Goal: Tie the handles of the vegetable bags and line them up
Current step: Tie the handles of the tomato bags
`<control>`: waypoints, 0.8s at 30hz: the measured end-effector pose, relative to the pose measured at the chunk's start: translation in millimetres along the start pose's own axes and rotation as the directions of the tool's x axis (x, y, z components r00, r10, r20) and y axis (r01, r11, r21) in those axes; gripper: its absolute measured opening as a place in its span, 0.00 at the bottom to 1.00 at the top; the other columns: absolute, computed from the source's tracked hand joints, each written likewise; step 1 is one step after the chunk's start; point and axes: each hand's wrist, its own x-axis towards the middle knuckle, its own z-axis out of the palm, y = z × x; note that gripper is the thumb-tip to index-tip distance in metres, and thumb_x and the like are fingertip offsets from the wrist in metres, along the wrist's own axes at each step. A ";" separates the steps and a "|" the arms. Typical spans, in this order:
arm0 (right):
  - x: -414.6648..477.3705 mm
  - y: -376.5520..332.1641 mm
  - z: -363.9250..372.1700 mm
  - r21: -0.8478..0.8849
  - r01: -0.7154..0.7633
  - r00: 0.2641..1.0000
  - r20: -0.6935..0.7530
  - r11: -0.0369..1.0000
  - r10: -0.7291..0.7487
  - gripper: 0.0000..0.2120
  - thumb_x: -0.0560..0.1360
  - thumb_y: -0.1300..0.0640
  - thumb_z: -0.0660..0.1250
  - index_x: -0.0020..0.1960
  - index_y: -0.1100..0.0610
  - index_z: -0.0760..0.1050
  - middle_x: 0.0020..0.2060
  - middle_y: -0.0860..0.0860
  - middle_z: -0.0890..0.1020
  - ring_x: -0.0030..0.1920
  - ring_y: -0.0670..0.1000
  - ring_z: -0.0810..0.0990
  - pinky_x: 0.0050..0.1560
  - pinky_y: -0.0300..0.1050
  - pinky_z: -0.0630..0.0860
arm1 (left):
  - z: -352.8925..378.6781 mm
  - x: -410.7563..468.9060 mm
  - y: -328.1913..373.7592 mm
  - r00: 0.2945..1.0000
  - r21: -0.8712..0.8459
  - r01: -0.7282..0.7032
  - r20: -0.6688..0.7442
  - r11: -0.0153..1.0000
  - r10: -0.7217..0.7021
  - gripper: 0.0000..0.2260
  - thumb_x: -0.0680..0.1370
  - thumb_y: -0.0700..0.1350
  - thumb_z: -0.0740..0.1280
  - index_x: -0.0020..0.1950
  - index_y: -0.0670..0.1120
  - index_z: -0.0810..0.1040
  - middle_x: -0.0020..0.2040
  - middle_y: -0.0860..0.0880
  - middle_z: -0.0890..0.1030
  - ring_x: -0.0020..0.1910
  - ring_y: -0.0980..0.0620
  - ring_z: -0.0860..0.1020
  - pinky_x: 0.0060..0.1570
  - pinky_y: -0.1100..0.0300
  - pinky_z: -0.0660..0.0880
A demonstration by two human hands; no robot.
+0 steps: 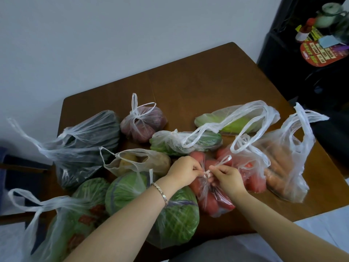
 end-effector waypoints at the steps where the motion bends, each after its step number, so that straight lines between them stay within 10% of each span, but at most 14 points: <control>1: 0.4 -0.4 0.3 -0.001 -0.001 1.000 -0.006 1.000 0.001 0.14 0.75 0.64 0.65 0.30 0.61 0.76 0.18 0.49 0.76 0.18 0.43 0.70 0.23 0.32 0.69 | 0.9 0.2 0.0 1.000 0.033 0.024 0.000 0.999 -0.024 0.06 0.71 0.46 0.72 0.44 0.45 0.84 0.45 0.48 0.84 0.44 0.52 0.79 0.48 0.58 0.75; 11: -0.2 -1.6 2.0 0.018 -0.047 0.996 -0.076 0.999 0.048 0.07 0.72 0.62 0.68 0.37 0.61 0.74 0.24 0.51 0.77 0.24 0.44 0.72 0.25 0.33 0.69 | 6.8 0.2 2.0 0.996 -0.143 0.066 0.063 0.987 -0.057 0.07 0.72 0.43 0.71 0.42 0.39 0.84 0.35 0.44 0.81 0.34 0.54 0.74 0.42 0.55 0.73; 16: -11.4 -3.1 0.3 -0.166 0.053 0.998 -0.029 0.985 -0.059 0.21 0.65 0.63 0.75 0.49 0.55 0.65 0.32 0.51 0.79 0.32 0.47 0.77 0.39 0.39 0.74 | 7.0 7.4 5.0 0.944 -0.211 0.315 0.170 0.925 -0.283 0.06 0.74 0.37 0.67 0.48 0.36 0.82 0.30 0.47 0.75 0.29 0.53 0.75 0.32 0.66 0.72; 24: -13.2 -1.0 1.8 -0.705 0.488 0.853 0.261 0.514 -0.451 0.10 0.66 0.65 0.71 0.47 0.58 0.83 0.38 0.58 0.82 0.38 0.55 0.80 0.41 0.42 0.75 | 4.0 3.9 2.8 0.924 -0.357 0.376 0.214 0.855 -0.317 0.09 0.72 0.40 0.72 0.48 0.36 0.82 0.30 0.48 0.77 0.29 0.55 0.72 0.32 0.67 0.71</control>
